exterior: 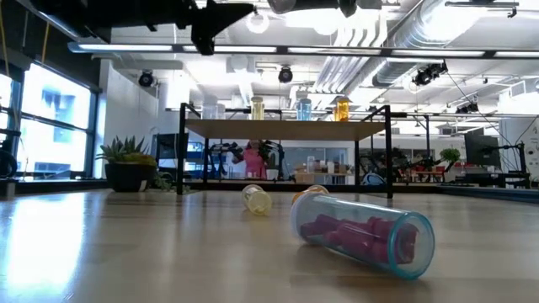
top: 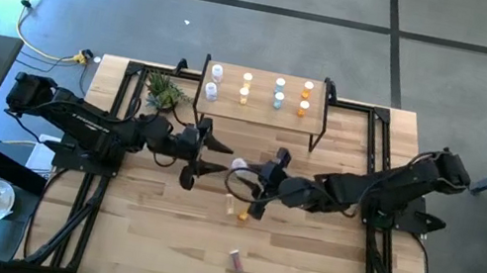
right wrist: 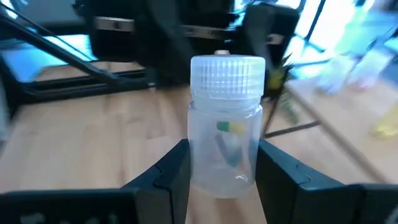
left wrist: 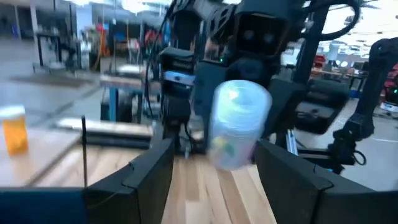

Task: Pick and place medicine bottles onto shelf by color
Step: Put the transparent pill bottle aligned with the other transparent pill bottles on the shelf

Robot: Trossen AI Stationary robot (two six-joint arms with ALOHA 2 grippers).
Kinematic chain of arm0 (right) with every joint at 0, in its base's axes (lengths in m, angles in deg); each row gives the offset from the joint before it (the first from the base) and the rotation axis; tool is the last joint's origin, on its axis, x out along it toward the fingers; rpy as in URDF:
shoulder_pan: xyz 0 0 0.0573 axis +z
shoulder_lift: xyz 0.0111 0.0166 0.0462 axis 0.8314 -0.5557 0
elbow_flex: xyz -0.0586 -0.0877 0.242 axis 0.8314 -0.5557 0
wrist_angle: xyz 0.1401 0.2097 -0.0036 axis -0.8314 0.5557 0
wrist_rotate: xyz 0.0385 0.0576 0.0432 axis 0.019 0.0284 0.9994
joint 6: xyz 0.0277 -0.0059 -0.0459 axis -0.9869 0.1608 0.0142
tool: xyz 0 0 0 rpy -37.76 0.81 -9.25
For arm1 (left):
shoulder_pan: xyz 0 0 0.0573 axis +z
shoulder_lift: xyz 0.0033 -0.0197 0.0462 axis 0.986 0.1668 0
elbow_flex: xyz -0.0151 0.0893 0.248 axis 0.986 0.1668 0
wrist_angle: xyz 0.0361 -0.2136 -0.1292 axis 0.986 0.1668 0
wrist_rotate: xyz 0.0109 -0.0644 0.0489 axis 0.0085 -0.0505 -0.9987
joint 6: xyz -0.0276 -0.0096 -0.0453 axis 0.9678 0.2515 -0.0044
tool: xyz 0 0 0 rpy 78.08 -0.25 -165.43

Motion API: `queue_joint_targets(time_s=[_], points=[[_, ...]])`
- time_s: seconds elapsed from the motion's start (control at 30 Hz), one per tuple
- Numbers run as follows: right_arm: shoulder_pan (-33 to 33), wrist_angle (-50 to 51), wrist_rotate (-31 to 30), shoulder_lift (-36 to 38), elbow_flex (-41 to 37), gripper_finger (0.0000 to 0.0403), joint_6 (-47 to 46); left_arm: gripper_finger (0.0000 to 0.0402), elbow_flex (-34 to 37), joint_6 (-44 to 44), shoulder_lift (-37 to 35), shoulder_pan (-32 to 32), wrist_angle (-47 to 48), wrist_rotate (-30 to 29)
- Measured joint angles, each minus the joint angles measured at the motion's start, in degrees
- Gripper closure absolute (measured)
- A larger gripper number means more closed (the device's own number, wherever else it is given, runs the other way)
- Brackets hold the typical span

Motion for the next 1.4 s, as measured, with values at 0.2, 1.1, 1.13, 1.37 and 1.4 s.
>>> queue_joint_targets(time_s=[0.2,1.1,1.13,1.37,1.4], points=[[-2.98,-3.09,-0.99,0.32,0.0,0.0274,8.98,0.0186,-0.37,-1.92,0.0,0.29,-3.54,-2.51],[-12.2,-12.3,12.57,-1.7,-0.24,0.0274,10.74,0.0186,-0.59,-4.31,0.0,4.02,-10.1,-7.07],[-12.54,-13.26,14.0,-1.98,-0.22,0.0274,10.73,0.0186,-0.63,-4.3,0.0,4.12,-10.14,-7.04],[-12.91,-13.31,13.9,-2.54,-0.22,0.0274,10.76,0.0186,-0.63,-4.28,0.0,4.37,-8.83,-6.93],[-12.91,-13.33,13.91,-2.51,-0.22,0.0274,10.75,0.0186,-0.63,-4.28,0.0,4.37,-8.74,-6.93]])
